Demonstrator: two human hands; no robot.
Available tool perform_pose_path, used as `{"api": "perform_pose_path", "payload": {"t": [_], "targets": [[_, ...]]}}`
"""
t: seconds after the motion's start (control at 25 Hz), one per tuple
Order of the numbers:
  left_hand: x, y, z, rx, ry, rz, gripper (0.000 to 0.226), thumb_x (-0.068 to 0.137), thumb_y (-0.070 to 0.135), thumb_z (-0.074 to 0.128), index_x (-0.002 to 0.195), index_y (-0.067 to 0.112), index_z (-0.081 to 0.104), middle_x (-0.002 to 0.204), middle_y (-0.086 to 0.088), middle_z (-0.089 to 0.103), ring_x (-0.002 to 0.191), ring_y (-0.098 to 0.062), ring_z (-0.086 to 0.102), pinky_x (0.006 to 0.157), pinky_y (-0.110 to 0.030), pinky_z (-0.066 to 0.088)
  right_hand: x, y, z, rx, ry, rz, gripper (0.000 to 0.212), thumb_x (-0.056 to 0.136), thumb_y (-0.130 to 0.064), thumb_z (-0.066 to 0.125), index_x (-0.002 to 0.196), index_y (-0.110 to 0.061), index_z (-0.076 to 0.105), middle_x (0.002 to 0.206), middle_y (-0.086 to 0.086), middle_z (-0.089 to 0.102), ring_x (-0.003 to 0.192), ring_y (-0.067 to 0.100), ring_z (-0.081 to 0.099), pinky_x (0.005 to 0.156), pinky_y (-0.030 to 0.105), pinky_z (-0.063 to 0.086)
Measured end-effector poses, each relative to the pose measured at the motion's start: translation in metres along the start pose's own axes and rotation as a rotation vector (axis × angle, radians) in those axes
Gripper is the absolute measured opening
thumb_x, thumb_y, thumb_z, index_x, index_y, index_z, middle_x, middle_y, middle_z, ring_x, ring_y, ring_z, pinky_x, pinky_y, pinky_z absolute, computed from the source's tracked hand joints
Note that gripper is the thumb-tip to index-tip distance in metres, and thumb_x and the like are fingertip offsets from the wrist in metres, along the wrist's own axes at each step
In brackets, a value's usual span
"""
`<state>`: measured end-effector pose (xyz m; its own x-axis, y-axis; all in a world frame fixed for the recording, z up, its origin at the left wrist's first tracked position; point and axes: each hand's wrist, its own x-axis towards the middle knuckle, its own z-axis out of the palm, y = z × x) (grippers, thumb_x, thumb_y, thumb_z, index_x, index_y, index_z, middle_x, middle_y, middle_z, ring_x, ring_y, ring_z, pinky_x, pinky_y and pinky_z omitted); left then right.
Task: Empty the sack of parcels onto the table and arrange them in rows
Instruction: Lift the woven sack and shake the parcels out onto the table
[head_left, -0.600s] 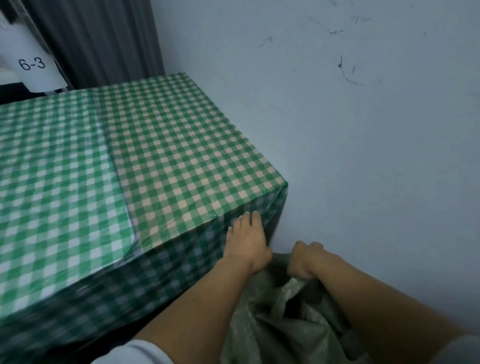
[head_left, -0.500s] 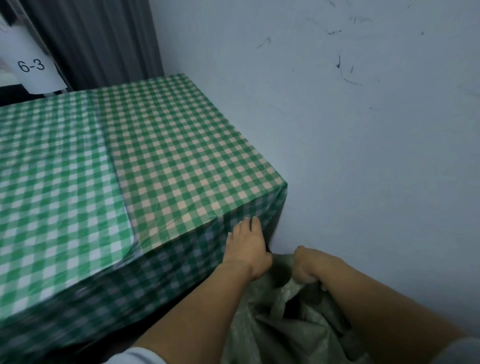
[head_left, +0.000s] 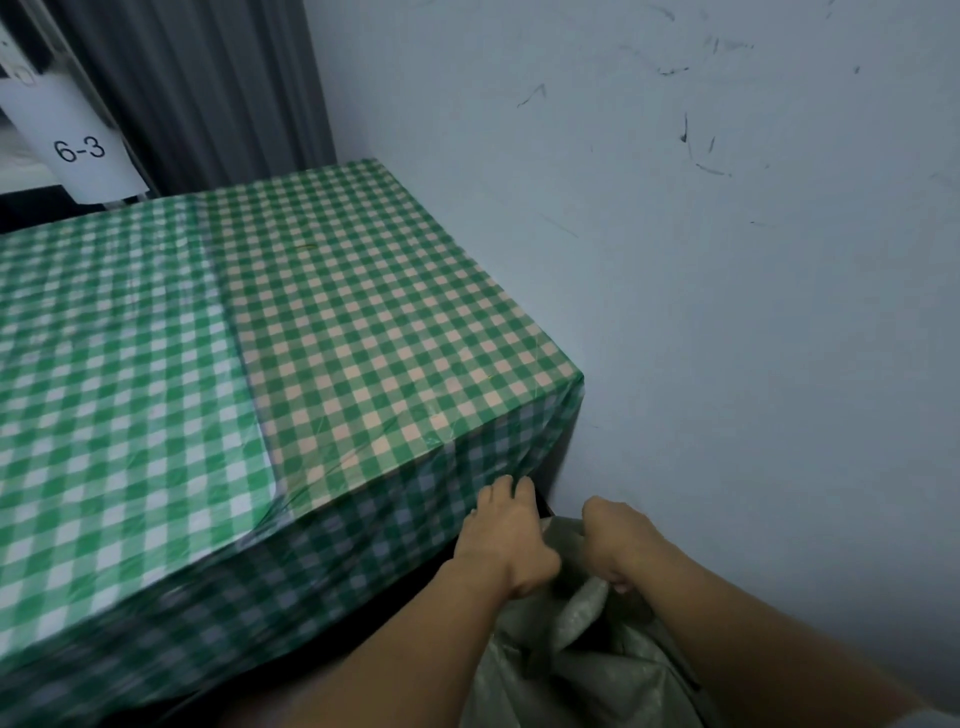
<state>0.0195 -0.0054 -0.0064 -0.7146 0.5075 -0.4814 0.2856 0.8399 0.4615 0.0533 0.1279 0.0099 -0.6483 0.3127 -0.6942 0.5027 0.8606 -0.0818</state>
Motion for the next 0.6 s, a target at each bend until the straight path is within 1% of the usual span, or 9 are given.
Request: {"api": "perform_pose_path", "payload": {"t": [0.04, 0.08, 0.16, 0.24, 0.32, 0.36, 0.44, 0.52, 0.6], "targets": [[0.000, 0.000, -0.001, -0.007, -0.002, -0.001, 0.080, 0.083, 0.027, 0.059, 0.152, 0.012, 0.023, 0.155, -0.009, 0.024, 0.142, -0.029, 0.022, 0.114, -0.045, 0.034, -0.001, -0.002, -0.003, 0.023, 0.021, -0.006, 0.007, 0.095, -0.005, 0.058, 0.097, -0.009, 0.052, 0.111, 0.016, 0.063, 0.082, 0.024, 0.067, 0.046, 0.022, 0.041], [0.000, -0.001, -0.001, -0.021, -0.003, 0.001, 0.078, 0.083, 0.030, 0.059, 0.151, 0.012, 0.025, 0.154, -0.008, 0.025, 0.142, -0.029, 0.023, 0.113, -0.044, 0.034, 0.000, -0.004, -0.005, 0.059, 0.041, -0.004, 0.017, 0.095, -0.004, 0.059, 0.086, -0.010, 0.046, 0.110, 0.017, 0.064, 0.070, 0.021, 0.065, 0.042, 0.022, 0.040], [0.001, 0.001, 0.000, -0.082, -0.029, 0.000, 0.078, 0.084, 0.038, 0.061, 0.150, 0.013, 0.028, 0.154, -0.007, 0.027, 0.142, -0.028, 0.025, 0.113, -0.043, 0.034, 0.002, -0.012, -0.012, 0.155, 0.069, -0.014, 0.025, 0.095, -0.003, 0.060, 0.077, -0.011, 0.044, 0.084, 0.013, 0.065, 0.052, 0.016, 0.059, 0.039, 0.021, 0.042], [0.004, 0.003, 0.002, -0.185, -0.079, -0.006, 0.078, 0.078, 0.046, 0.068, 0.144, 0.018, 0.038, 0.147, -0.005, 0.038, 0.134, -0.027, 0.038, 0.110, -0.043, 0.039, 0.005, -0.021, -0.022, 0.294, 0.115, -0.047, 0.021, 0.095, -0.005, 0.059, 0.075, -0.009, 0.053, 0.065, 0.010, 0.063, 0.048, 0.018, 0.062, 0.041, 0.022, 0.046], [0.006, 0.006, 0.003, -0.289, -0.101, -0.032, 0.067, 0.078, 0.041, 0.072, 0.136, 0.023, 0.045, 0.135, -0.004, 0.054, 0.119, -0.024, 0.055, 0.101, -0.040, 0.048, 0.005, -0.031, -0.033, 0.443, 0.127, -0.088, 0.019, 0.095, -0.004, 0.058, 0.077, -0.006, 0.061, 0.063, 0.012, 0.066, 0.049, 0.020, 0.066, 0.046, 0.025, 0.052], [0.006, 0.007, 0.002, -0.297, -0.096, -0.036, 0.058, 0.084, 0.033, 0.069, 0.136, 0.022, 0.045, 0.131, -0.005, 0.059, 0.115, -0.024, 0.059, 0.097, -0.038, 0.050, 0.005, -0.035, -0.038, 0.503, 0.112, -0.109, 0.016, 0.094, -0.003, 0.058, 0.079, -0.003, 0.063, 0.063, 0.014, 0.068, 0.049, 0.020, 0.067, 0.049, 0.027, 0.056], [0.007, 0.005, -0.003, -0.236, -0.015, -0.032, 0.043, 0.097, 0.021, 0.053, 0.139, 0.019, 0.044, 0.126, -0.010, 0.064, 0.109, -0.028, 0.062, 0.090, -0.037, 0.051, 0.004, -0.041, -0.048, 0.594, 0.095, -0.147, 0.010, 0.093, 0.000, 0.058, 0.088, 0.004, 0.067, 0.068, 0.017, 0.070, 0.053, 0.022, 0.069, 0.060, 0.033, 0.063], [0.004, 0.001, -0.012, -0.246, 0.069, -0.022, 0.041, 0.100, 0.015, 0.044, 0.140, 0.021, 0.044, 0.120, -0.011, 0.066, 0.098, -0.027, 0.063, 0.080, -0.037, 0.050, -0.001, -0.044, -0.055, 0.667, 0.096, -0.196, 0.012, 0.095, -0.002, 0.057, 0.096, 0.006, 0.067, 0.081, 0.022, 0.072, 0.062, 0.024, 0.071, 0.067, 0.036, 0.064], [-0.001, -0.002, -0.022, -0.300, 0.139, -0.020, 0.040, 0.099, 0.011, 0.042, 0.136, 0.026, 0.051, 0.114, -0.008, 0.069, 0.092, -0.023, 0.062, 0.075, -0.036, 0.047, -0.007, -0.044, -0.059, 0.736, 0.097, -0.218, 0.017, 0.100, -0.009, 0.051, 0.103, 0.002, 0.064, 0.091, 0.022, 0.072, 0.068, 0.023, 0.071, 0.062, 0.034, 0.062]]}}
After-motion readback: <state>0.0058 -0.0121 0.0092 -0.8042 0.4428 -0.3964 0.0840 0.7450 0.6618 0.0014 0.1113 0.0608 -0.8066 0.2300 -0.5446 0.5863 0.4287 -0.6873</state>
